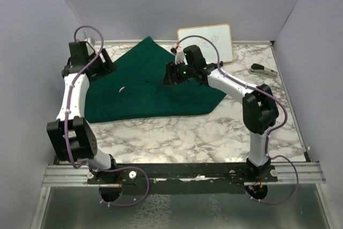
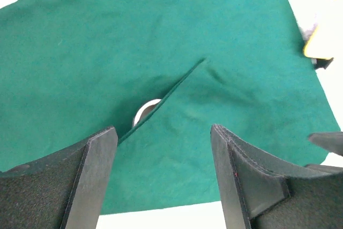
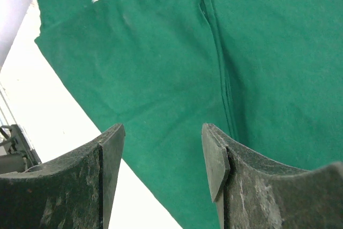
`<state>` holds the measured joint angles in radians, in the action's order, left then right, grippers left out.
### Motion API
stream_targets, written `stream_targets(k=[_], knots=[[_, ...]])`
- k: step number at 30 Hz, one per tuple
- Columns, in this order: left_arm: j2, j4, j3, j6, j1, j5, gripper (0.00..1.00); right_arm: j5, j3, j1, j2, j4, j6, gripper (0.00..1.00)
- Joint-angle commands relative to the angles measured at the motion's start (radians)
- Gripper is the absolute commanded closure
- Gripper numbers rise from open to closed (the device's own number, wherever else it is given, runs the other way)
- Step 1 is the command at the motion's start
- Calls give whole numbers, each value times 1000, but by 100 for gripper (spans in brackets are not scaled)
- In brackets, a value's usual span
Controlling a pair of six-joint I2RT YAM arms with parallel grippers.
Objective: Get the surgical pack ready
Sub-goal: Pack the surgical kit at the center of the board.
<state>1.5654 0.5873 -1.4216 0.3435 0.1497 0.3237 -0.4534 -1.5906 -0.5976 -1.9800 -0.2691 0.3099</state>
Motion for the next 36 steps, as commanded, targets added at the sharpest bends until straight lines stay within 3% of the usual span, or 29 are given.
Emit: stream_targets(k=[1, 6, 10, 14, 16, 20, 23, 26, 30, 36], knots=[[-96, -78, 219, -6, 67, -75, 25, 56, 61, 16, 85, -25, -3, 39], [-73, -169, 324, 105, 270, -10, 23, -41, 141, 25, 111, 69, 16, 40], [-107, -226, 398, 215, 347, -159, 19, -135, 58, 24, 63, 37, 17, 41], [-147, -308, 456, 247, 349, -420, 25, -175, 45, 24, 68, 65, 32, 42], [-167, -395, 513, 255, 369, -469, 26, -188, 32, 24, 70, 53, 29, 43], [-178, -572, 593, 127, 371, -534, 36, -204, 42, 22, 94, 52, 21, 43], [-155, -682, 651, -38, 370, -573, 37, -216, 75, 22, 119, 81, 21, 43], [-80, -714, 660, -140, 371, -521, 38, -224, 106, 22, 139, 114, 28, 43], [-13, -764, 666, -159, 391, -462, 48, -245, 141, 22, 173, 152, 30, 43], [-11, -896, 715, -241, 402, -439, 51, -244, 187, 23, 220, 179, 20, 43]])
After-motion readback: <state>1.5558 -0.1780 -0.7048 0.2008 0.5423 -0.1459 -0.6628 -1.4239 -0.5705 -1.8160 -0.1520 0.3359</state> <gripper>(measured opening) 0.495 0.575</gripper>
